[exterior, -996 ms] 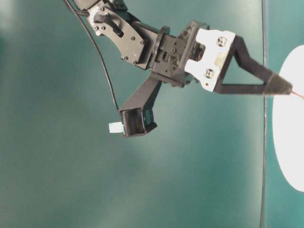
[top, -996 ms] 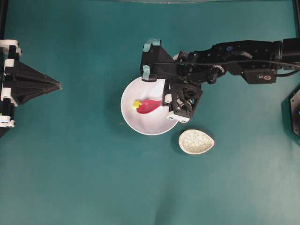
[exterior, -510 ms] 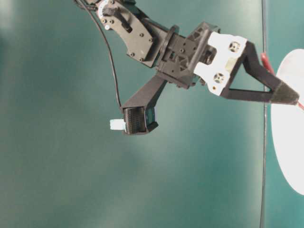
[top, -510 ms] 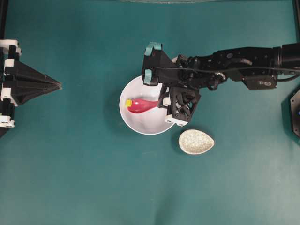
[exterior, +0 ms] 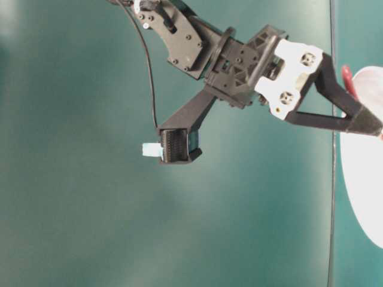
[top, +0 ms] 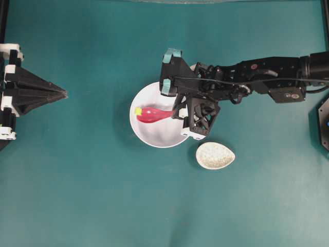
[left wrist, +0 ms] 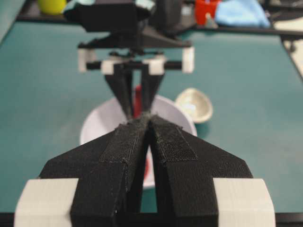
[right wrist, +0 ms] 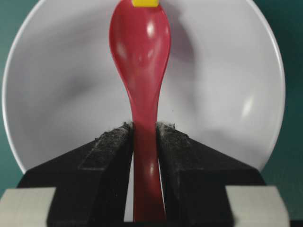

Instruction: Scoop the yellow hexagonal prism block from the bowl with a spoon using the right arm.

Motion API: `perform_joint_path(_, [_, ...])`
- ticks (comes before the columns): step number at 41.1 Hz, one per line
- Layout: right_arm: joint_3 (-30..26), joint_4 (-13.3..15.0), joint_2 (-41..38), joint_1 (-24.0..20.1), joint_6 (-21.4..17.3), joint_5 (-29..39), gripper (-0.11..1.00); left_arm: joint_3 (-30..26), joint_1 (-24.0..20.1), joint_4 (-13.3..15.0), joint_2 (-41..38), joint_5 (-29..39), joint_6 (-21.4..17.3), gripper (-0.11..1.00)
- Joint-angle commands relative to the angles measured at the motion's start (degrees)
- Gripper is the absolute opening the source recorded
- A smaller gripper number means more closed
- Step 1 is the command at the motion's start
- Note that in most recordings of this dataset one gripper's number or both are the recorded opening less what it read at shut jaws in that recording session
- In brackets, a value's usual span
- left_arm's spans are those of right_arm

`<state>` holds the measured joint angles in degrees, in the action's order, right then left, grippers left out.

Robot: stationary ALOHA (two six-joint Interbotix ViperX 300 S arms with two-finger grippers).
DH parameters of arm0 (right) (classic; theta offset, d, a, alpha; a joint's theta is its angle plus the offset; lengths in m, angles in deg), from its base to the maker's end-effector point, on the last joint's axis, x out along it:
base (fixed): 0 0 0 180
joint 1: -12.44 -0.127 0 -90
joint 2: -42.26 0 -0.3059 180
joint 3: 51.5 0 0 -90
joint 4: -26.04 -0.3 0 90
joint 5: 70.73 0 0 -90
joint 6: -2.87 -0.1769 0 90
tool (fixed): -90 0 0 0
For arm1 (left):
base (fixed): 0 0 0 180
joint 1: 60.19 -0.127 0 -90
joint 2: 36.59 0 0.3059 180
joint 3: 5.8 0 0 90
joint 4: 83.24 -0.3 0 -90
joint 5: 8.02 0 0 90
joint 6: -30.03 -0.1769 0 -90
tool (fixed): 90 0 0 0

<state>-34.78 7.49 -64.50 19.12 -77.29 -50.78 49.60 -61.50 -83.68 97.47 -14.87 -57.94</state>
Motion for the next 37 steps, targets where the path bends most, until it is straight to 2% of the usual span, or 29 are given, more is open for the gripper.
perform_joint_path(1, [0.4, -0.4, 2.0, -0.4, 0.0, -2.3, 0.24, -1.7, -0.1, -0.2, -0.4, -0.2, 0.1, 0.04])
perform_joint_path(16, [5.0, -1.6, 4.7, -0.4, -0.1, -9.6, 0.24, -1.7, -0.1, -0.1, -0.4, -0.2, 0.1, 0.04])
perform_joint_path(37, [7.8, -2.5, 6.6, -0.9, -0.5, -12.4, 0.24, -1.7, -0.1, -0.1, -0.4, -0.2, 0.1, 0.04])
